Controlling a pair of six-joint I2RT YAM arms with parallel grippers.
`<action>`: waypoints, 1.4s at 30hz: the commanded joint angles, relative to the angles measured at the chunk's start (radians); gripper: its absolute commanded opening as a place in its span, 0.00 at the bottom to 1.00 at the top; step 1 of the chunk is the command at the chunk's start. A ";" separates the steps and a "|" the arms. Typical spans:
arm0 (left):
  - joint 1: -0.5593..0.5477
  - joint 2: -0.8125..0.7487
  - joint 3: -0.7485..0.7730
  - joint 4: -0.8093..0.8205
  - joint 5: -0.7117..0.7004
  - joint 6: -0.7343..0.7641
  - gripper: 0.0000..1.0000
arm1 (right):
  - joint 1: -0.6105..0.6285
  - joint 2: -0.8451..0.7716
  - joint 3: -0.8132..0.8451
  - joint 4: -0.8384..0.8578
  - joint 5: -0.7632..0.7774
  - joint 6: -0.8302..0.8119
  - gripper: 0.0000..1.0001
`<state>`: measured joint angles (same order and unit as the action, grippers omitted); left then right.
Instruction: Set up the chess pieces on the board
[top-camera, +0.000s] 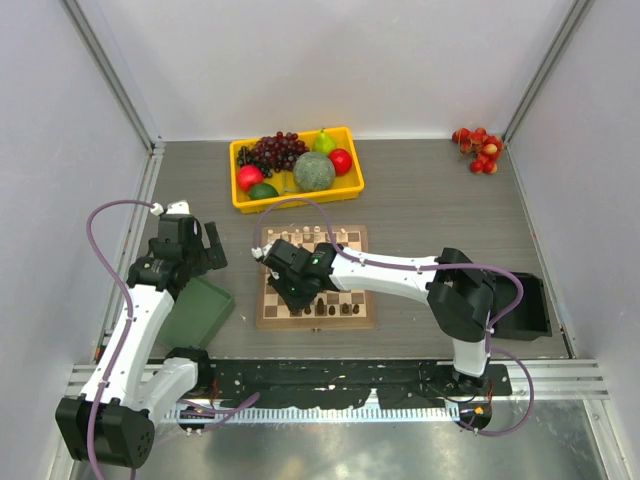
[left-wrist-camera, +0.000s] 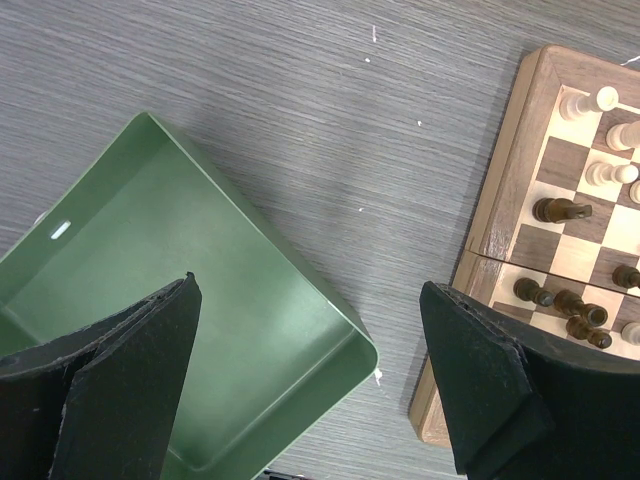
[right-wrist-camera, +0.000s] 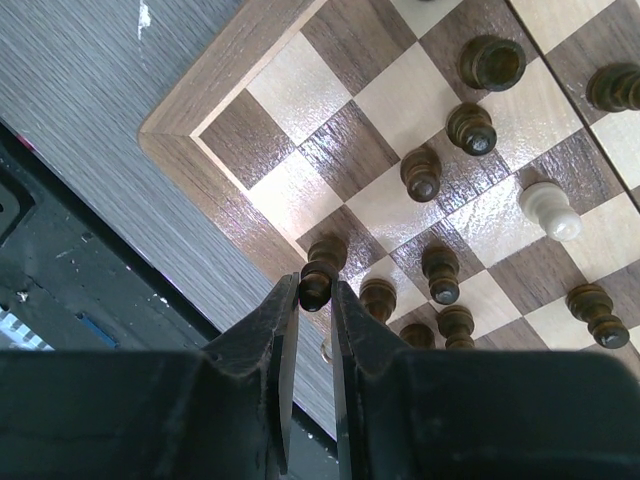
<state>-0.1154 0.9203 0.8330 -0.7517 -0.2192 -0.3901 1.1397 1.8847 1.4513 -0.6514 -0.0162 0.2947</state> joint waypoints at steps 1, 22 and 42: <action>0.006 -0.011 -0.002 0.034 0.006 -0.010 1.00 | 0.006 -0.022 0.000 0.022 0.010 0.008 0.20; 0.006 0.017 0.015 0.043 0.043 0.022 1.00 | -0.003 -0.114 0.044 0.044 0.186 0.000 0.48; -0.093 0.316 0.175 0.124 0.400 0.111 0.86 | -0.159 -0.257 -0.081 0.104 0.220 0.130 0.48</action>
<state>-0.1509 1.1282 0.8921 -0.6598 0.1162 -0.3233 0.9764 1.7107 1.3846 -0.5919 0.2012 0.3996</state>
